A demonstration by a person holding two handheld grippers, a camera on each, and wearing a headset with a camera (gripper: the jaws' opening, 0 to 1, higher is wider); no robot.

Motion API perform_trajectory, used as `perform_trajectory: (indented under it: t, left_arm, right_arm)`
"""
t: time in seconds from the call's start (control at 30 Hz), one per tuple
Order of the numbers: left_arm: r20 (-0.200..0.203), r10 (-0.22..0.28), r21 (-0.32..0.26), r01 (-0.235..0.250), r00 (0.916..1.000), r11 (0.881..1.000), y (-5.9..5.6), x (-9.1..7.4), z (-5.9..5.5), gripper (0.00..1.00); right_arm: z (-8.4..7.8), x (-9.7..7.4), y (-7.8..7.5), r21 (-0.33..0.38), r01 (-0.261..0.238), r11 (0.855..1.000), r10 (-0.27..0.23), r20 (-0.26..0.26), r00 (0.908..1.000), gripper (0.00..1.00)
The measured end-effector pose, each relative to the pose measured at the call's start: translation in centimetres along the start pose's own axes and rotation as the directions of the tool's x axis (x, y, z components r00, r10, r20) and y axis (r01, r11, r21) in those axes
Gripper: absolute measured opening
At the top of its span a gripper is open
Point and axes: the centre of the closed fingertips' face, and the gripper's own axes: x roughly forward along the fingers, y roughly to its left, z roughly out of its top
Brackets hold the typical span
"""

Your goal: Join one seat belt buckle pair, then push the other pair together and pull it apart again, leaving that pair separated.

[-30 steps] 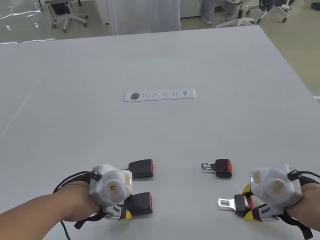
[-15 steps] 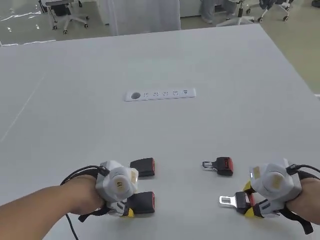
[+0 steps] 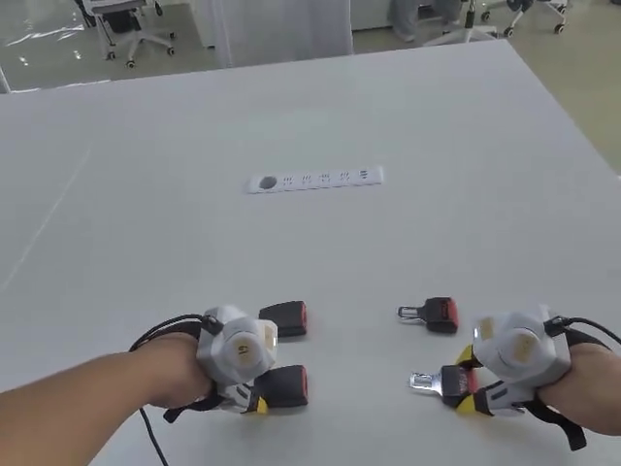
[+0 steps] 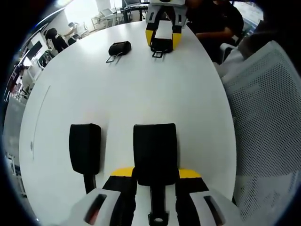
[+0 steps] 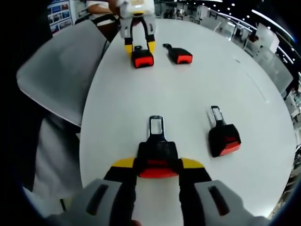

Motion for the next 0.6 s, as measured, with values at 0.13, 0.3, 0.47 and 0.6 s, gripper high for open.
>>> perform_trajectory:
  t: [0.13, 0.3, 0.47, 0.6]
  left_arm:
    - [-0.005, 0.001, 0.005, -0.001, 1.0000, 1.000, 0.0, 0.0, 0.0, 0.32]
    - [-0.007, 0.001, 0.006, -0.001, 1.0000, 1.000, -0.1, 0.0, 0.0, 0.32]
    - [-0.007, -0.005, 0.013, 0.005, 1.0000, 1.000, -0.1, 0.0, 0.0, 0.32]
    - [-0.007, -0.008, 0.020, 0.008, 0.9999, 1.000, -0.1, 0.0, 0.0, 0.32]
  right_arm:
    - [1.2, 0.6, 0.3, -0.002, -0.003, 1.000, 0.003, 0.024, 0.9997, 0.34]
    - [3.3, 1.6, 0.8, -0.010, -0.014, 1.000, 0.015, 0.050, 0.9987, 0.34]
    - [5.6, 2.9, 1.3, -0.039, -0.023, 0.999, 0.026, 0.069, 0.9973, 0.34]
    - [7.6, 4.0, 1.4, -0.050, -0.023, 0.998, 0.028, 0.086, 0.9959, 0.34]
